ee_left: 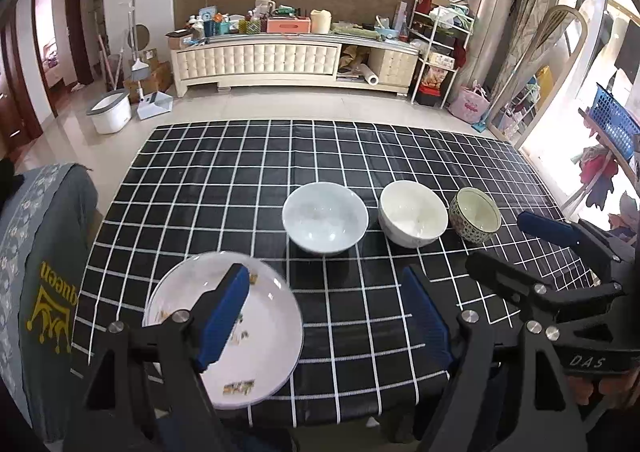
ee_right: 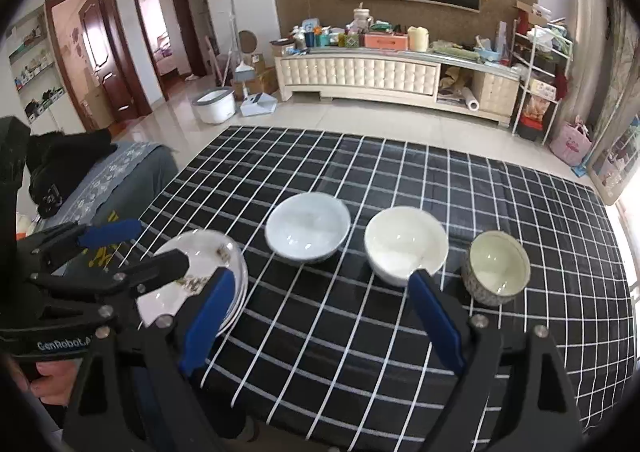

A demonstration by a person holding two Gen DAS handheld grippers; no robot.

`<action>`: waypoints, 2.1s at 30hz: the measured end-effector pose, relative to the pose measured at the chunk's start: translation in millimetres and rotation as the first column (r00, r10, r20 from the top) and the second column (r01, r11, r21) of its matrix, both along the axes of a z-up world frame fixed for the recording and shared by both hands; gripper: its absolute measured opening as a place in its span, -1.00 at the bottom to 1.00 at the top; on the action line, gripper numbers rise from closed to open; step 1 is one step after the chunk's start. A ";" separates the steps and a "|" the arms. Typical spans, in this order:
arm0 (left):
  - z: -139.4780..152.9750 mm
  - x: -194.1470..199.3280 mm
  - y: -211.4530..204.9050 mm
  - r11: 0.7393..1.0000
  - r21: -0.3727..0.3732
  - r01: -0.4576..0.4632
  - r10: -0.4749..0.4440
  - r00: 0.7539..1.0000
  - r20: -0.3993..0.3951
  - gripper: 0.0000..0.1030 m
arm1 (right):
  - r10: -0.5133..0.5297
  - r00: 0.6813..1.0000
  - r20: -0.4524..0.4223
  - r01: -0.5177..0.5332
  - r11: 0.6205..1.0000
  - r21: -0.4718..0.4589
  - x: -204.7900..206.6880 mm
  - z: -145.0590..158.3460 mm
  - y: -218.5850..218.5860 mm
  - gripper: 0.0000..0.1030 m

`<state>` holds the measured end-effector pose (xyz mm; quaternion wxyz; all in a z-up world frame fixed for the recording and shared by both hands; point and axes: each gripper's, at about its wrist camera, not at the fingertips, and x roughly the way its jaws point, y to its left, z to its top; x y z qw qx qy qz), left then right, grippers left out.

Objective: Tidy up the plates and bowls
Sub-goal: 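Open both grippers and withdraw from the three-plate stack, then move both grippers to the plain white bowl and pinch its rim, then lift the white bowl with both grippers and carry it toward the plate stack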

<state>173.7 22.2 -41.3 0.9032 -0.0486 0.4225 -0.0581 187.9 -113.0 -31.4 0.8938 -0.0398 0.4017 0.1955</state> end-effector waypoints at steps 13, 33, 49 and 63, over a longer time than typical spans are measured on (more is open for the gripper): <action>-18.4 60.0 5.2 1.000 0.013 0.011 -0.010 1.000 -0.028 0.50 | -0.004 0.998 -0.063 0.005 1.000 0.019 53.0 -19.8 2.9 0.77; -73.8 127.2 31.1 1.000 0.016 0.006 -0.004 0.988 -0.156 0.18 | 0.068 0.984 -0.163 -0.079 0.995 -0.060 120.5 -73.6 39.1 0.20; -129.8 162.2 35.9 1.000 -0.026 0.010 -0.017 0.953 -0.304 -0.62 | 0.077 0.969 -0.236 -0.115 0.981 -0.155 158.3 -123.6 55.4 -0.28; -136.3 171.8 20.5 0.999 0.013 0.047 -0.040 0.938 -0.343 -0.84 | 0.028 0.964 -0.264 -0.072 0.984 -0.161 164.6 -142.3 54.8 -0.77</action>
